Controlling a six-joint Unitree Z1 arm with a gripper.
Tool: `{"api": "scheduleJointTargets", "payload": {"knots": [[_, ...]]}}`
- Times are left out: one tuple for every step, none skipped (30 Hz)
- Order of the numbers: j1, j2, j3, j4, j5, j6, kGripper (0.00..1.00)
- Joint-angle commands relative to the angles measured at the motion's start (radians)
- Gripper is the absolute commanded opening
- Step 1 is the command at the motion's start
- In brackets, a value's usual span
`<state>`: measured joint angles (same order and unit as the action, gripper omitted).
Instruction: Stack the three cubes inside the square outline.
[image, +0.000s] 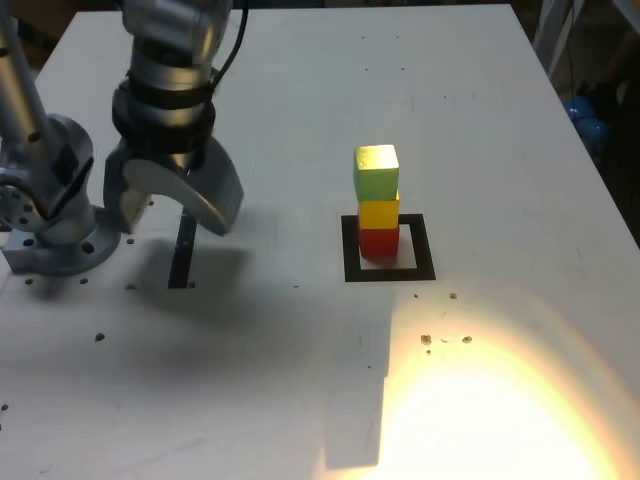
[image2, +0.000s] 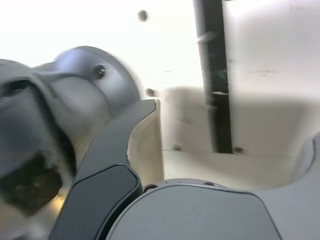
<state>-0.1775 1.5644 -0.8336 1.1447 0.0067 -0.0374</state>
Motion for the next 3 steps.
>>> {"api": "scheduleJointTargets", "payload": {"knots": [[0.0, -0.009, 0.003, 0.009, 0.0, -0.001, 0.99], [0.0, -0.009, 0.003, 0.009, 0.0, -0.001, 0.99], [0.0, -0.008, 0.004, 0.008, 0.0, -0.001, 0.99]]}}
